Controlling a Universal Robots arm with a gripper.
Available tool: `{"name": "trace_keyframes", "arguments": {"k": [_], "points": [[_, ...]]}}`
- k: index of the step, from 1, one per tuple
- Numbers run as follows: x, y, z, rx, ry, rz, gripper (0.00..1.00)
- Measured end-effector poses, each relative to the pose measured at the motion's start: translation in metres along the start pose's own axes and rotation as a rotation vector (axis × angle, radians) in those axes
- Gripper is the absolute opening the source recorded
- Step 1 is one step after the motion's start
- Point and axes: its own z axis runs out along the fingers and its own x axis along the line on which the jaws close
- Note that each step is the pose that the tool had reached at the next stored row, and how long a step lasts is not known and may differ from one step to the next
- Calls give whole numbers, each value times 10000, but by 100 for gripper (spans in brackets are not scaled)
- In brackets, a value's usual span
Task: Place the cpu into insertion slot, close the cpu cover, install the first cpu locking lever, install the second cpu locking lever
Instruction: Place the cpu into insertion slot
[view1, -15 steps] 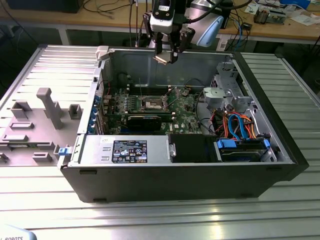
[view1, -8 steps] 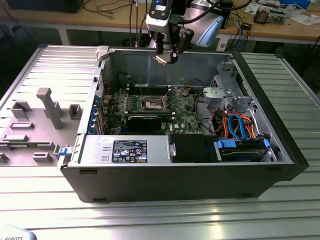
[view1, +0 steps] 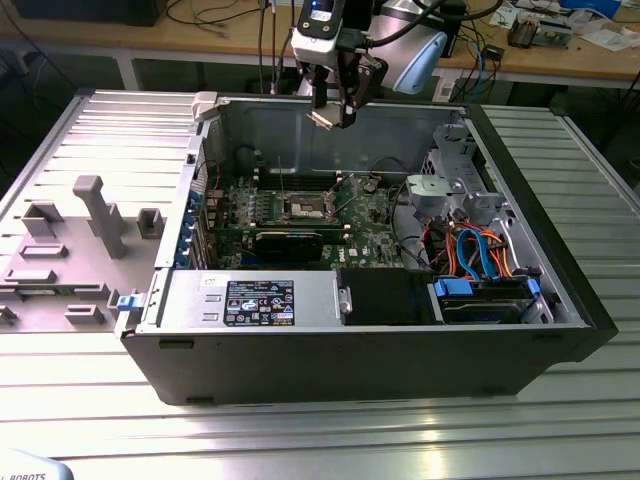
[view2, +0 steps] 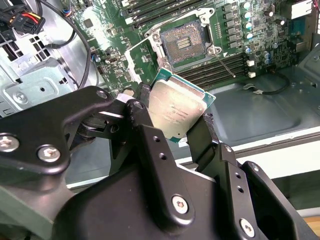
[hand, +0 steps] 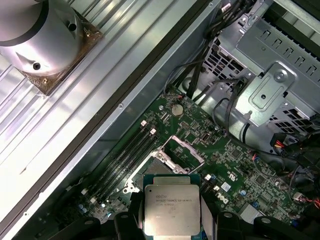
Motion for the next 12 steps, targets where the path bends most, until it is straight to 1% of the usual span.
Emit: {"name": "trace_keyframes", "arguments": {"k": [2, 6, 7, 8, 9, 12], "points": [[0, 0, 0, -1, -5, 53, 54], [0, 0, 5, -10, -37, 435, 54], [0, -1, 10, 32, -15, 588, 54], [1, -3, 29, 89, 11, 853, 54], [-1, -5, 57, 114, 13, 1168, 54], [-2, -6, 71, 116, -16, 1632, 54]]}}
